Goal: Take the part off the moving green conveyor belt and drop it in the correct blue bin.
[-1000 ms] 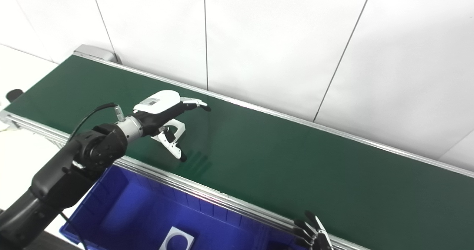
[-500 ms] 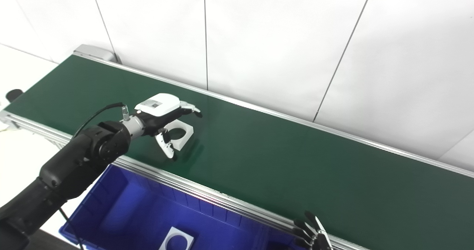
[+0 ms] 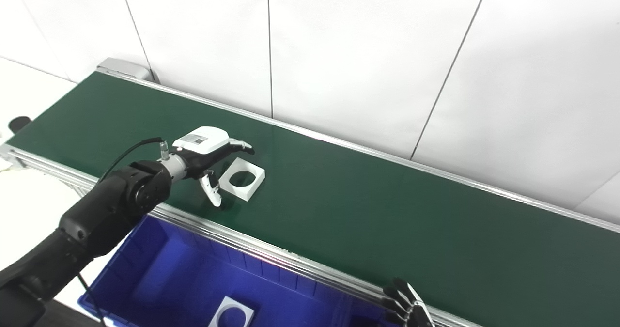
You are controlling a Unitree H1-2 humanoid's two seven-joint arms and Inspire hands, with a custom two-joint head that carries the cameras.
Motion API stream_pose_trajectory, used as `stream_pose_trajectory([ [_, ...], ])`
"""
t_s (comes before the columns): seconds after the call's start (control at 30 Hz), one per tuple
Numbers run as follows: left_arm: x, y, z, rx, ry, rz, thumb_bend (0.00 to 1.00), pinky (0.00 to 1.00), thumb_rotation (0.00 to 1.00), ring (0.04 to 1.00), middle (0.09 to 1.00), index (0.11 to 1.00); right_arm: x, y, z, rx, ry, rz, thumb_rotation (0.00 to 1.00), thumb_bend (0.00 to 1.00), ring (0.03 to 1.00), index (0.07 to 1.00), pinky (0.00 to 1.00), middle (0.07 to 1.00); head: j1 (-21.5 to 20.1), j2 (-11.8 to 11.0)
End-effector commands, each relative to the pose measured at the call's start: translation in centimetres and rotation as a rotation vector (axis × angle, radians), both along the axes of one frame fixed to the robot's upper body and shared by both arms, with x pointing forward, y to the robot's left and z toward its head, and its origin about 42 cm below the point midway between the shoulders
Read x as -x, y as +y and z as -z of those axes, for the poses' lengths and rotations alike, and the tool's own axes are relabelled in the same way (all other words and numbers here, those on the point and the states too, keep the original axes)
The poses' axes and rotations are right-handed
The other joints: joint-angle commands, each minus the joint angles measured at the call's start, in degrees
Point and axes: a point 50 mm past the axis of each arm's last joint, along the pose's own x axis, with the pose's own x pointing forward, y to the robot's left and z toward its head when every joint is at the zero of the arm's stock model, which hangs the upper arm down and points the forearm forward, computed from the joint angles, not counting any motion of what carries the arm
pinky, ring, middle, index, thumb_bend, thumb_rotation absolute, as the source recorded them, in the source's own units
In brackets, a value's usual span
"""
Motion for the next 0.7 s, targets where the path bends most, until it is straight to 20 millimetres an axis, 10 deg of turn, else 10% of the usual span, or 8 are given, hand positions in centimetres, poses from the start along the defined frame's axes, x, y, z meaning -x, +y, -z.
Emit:
stream_pose_trajectory([
  [0.0, -1.7, -0.1, -2.4, -0.015, -0.106, 0.002, 0.87, 0.89, 0.02, 0.912, 0.901, 0.855, -0.2, 0.3, -1.1, -0.028, -0.078, -0.008, 0.42, 0.55, 0.779, 0.881, 0.72, 0.819, 0.0, -0.1],
  [0.67, -4.4, -3.8, -3.0, 0.049, -0.060, 0.015, 0.90, 0.87, 0.02, 0.874, 0.860, 0.834, -0.6, 0.7, -0.8, -0.031, -0.077, -0.003, 0.44, 0.57, 0.775, 0.884, 0.71, 0.813, -1.0, -0.6],
])
